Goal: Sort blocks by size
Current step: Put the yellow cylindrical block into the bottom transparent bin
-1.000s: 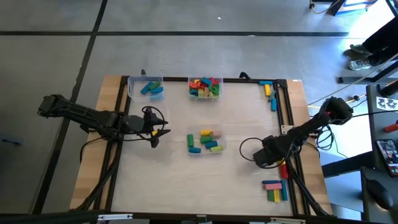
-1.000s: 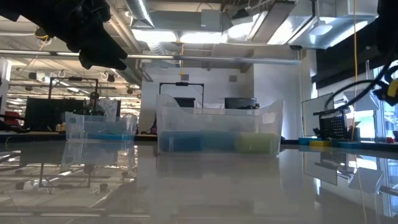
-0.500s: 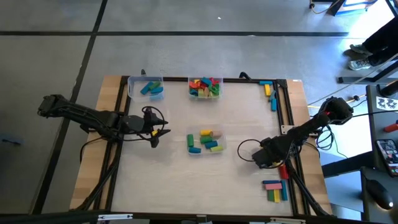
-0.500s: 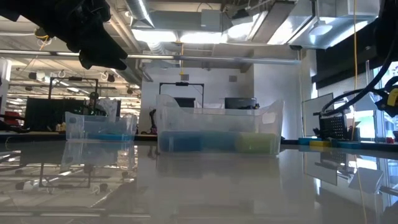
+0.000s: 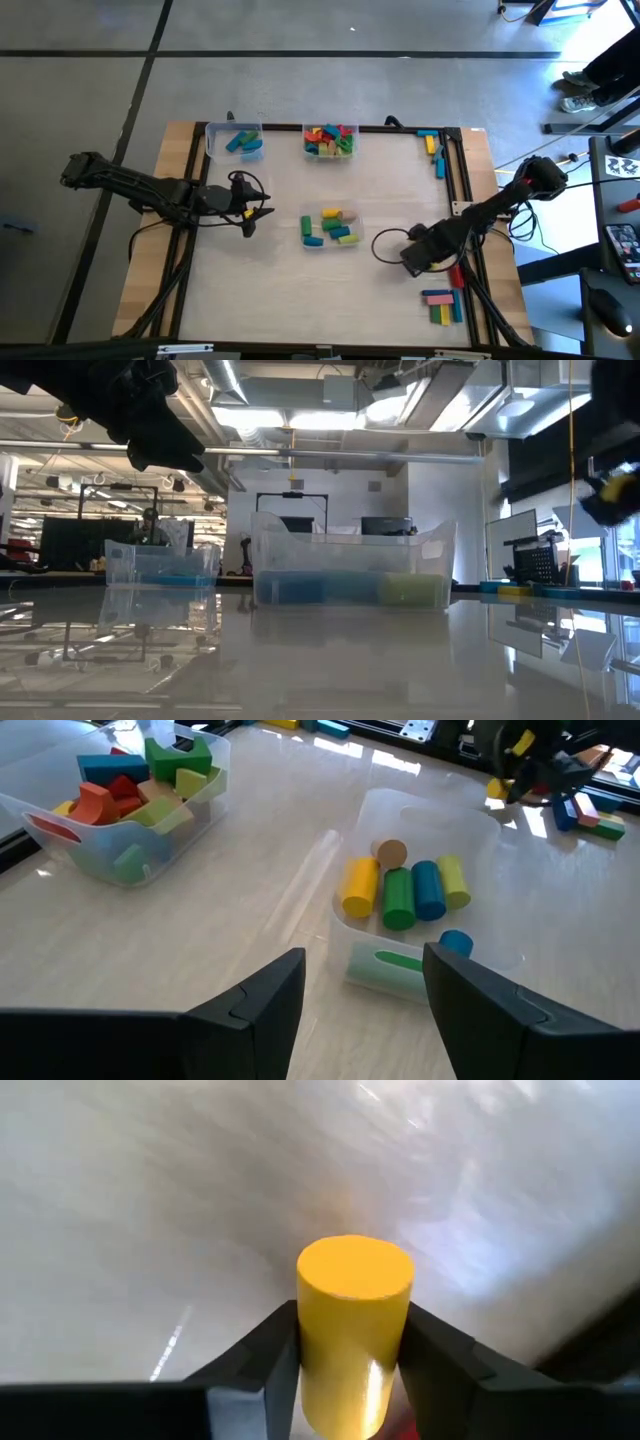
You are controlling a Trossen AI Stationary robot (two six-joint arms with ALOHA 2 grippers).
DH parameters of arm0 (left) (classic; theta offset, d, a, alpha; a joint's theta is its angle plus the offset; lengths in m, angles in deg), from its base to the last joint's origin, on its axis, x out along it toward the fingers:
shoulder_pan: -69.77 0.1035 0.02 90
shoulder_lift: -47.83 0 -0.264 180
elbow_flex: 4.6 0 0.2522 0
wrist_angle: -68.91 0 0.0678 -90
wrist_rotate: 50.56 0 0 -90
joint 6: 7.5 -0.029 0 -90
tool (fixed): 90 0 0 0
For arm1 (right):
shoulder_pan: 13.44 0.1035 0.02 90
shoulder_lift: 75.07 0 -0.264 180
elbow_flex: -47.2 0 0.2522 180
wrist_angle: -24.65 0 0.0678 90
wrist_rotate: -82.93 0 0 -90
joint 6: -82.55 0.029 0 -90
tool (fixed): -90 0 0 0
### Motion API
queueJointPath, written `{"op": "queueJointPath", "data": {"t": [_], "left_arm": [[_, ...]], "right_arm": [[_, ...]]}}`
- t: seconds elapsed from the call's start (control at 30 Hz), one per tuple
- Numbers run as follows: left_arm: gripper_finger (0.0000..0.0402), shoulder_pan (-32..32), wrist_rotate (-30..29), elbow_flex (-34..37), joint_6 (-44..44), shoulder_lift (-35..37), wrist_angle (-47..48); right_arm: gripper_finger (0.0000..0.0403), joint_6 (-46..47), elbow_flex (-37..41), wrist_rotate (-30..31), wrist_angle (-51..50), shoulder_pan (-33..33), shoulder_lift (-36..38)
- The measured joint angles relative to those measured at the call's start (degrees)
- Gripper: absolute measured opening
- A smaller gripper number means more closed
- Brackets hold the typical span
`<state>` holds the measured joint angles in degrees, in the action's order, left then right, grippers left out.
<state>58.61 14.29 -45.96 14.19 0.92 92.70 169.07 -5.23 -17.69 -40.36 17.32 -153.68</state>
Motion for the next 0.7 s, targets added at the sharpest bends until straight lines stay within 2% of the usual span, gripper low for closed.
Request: {"op": "queueJointPath", "data": {"t": [0.23, 0.37, 0.5, 0.7], "left_arm": [[0.0198, 0.0, 0.0, 0.0, 0.0, 0.0, -0.1], [0.0198, 0.0, 0.0, 0.0, 0.0, 0.0, -0.1], [0.0198, 0.0, 0.0, 0.0, 0.0, 0.0, -0.1], [0.0198, 0.0, 0.0, 0.0, 0.0, 0.0, -0.1]], "right_arm": [[0.0133, -8.7, -9.3, 12.4, -0.4, 0.0, 0.0], [0.0139, -14.4, -13.6, 20.2, 1.4, 0.0, 0.0], [0.0152, -19.9, -15.7, 27.0, 6.4, -0.1, 0.0], [0.0146, -29.9, -16.0, 33.9, 16.2, -1.9, 0.0]]}}
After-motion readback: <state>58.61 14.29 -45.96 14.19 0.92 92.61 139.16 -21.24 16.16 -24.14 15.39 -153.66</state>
